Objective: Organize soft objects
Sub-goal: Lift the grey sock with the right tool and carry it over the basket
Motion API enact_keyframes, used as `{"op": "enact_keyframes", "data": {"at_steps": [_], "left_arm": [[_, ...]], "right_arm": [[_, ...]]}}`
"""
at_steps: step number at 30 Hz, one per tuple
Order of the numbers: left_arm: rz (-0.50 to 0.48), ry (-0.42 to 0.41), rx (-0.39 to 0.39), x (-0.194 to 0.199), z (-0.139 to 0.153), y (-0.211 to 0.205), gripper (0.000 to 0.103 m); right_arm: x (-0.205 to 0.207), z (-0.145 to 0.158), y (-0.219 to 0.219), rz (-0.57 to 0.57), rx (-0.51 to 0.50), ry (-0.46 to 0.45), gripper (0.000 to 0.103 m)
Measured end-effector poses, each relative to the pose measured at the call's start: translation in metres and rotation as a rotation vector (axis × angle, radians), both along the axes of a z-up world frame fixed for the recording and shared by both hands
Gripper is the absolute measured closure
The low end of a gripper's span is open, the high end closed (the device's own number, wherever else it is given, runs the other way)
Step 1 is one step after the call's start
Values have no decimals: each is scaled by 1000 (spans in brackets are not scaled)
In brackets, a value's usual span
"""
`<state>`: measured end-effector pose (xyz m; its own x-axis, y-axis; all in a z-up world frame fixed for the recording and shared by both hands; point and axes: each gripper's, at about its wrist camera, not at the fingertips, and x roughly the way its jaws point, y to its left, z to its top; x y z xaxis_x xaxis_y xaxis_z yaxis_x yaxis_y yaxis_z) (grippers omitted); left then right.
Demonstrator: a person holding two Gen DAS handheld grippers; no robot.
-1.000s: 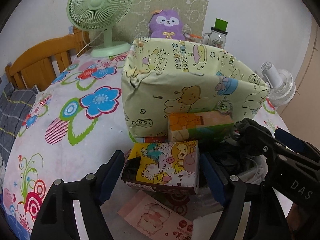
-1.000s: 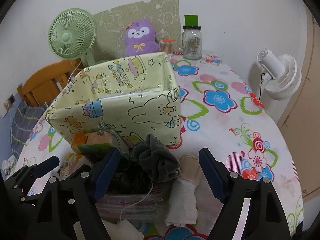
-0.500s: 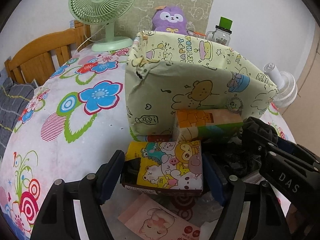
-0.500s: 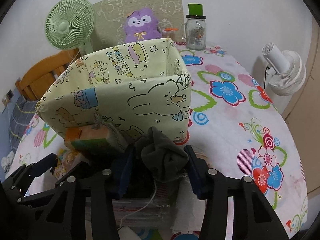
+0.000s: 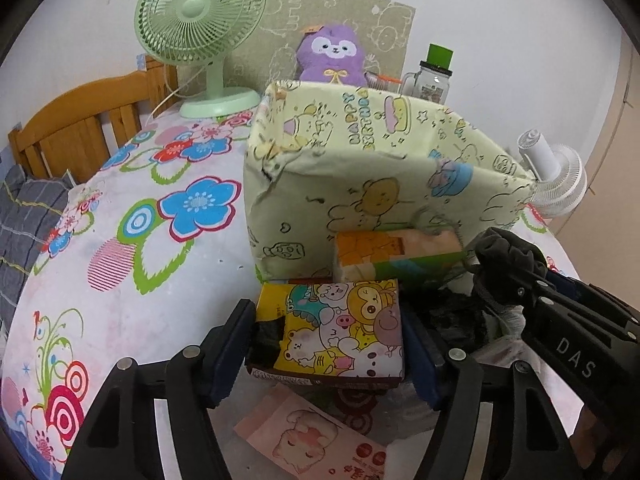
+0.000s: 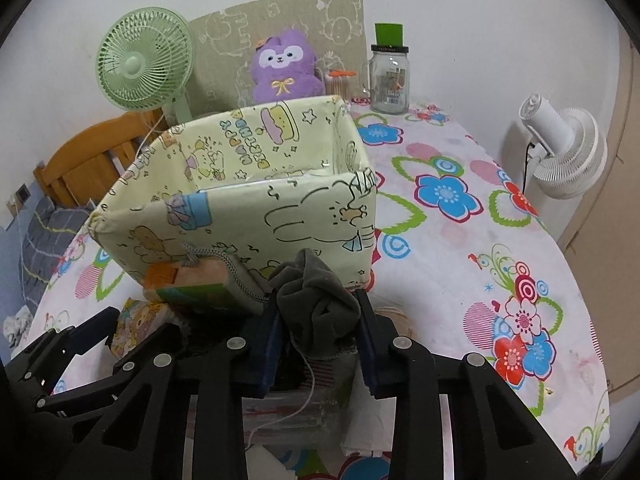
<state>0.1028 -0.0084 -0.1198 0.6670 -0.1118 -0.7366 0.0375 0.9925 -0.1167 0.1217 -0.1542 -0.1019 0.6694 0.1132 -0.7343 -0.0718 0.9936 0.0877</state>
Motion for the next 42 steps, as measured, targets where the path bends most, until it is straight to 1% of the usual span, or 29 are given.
{"op": "enact_keyframes", "data": {"at_steps": [6,23,30,42], "left_arm": [[-11,-27,10,-7,11,-5,31],[-16,-137,24,-34,52,-13,31],[-15,-170,27,-44,66,-15,31],[-8,-209,38,-50,87,-12,31]], "right_arm": [[-10,13,0,9,5,-33,67],[-43,58,-3,18,11,-144,68],[-57,74,-3,21,13,-180,68],[-65,96,1,36,18,-226,68]]}}
